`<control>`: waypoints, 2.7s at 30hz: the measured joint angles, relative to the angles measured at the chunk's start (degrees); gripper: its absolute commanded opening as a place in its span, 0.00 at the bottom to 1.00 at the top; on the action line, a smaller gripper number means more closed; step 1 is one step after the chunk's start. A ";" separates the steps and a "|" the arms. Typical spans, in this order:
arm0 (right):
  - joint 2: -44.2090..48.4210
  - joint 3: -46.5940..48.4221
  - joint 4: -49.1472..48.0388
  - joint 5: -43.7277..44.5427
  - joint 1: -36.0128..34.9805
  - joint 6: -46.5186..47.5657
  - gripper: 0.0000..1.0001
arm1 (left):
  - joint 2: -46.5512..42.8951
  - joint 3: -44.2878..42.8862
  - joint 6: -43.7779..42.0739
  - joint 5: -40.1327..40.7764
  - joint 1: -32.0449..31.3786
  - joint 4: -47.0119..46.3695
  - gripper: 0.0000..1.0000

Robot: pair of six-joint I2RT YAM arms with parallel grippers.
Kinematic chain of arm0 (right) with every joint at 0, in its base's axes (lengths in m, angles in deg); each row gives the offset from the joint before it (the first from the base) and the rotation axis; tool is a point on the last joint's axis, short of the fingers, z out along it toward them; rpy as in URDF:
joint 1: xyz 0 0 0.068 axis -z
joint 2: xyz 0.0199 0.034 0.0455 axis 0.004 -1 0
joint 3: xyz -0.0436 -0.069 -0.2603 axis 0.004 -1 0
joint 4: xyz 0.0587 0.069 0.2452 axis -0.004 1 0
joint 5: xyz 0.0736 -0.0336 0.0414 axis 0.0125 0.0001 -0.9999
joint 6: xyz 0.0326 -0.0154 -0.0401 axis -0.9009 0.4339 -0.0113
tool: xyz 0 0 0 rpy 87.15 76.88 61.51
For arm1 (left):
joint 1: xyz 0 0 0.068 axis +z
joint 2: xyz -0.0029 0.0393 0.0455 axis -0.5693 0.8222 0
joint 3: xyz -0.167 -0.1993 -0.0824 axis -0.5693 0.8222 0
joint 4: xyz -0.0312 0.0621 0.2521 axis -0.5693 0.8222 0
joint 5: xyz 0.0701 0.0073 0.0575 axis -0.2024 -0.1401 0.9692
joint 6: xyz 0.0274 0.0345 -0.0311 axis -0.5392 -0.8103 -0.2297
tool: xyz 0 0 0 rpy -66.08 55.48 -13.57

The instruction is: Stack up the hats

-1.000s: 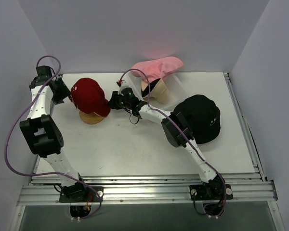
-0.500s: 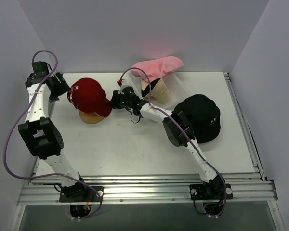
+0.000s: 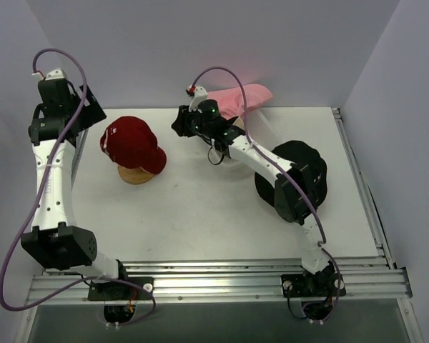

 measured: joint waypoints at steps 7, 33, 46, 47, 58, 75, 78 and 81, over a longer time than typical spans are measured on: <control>12.41 -3.63 7.08 5.95 0.63 4.00 0.38 | -13.51 8.61 0.57 1.03 -16.20 -3.52 0.94; 17.42 -0.26 28.00 36.54 9.01 0.92 0.48 | -23.28 52.09 -4.74 15.21 -61.40 -39.01 0.94; 3.58 15.17 27.39 37.99 14.64 1.29 0.55 | -29.00 58.97 -6.36 19.54 -61.61 -46.60 0.94; 2.82 15.17 27.76 38.03 14.80 1.05 0.55 | -28.94 58.97 -6.36 19.61 -61.61 -46.62 0.94; -2.80 15.93 22.58 34.12 16.02 5.20 0.60 | -28.09 58.97 -6.36 19.63 -61.61 -46.71 0.94; -8.79 20.44 21.24 36.00 16.33 15.87 0.00 | -27.47 58.97 -6.38 19.50 -61.61 -46.80 0.96; -8.15 22.10 20.68 37.55 15.85 19.98 0.00 | -27.47 58.97 -6.43 19.37 -61.61 -46.88 0.98; -5.22 22.05 21.03 36.59 14.95 22.43 0.00 | -27.74 58.97 -6.36 19.02 -61.61 -46.86 0.98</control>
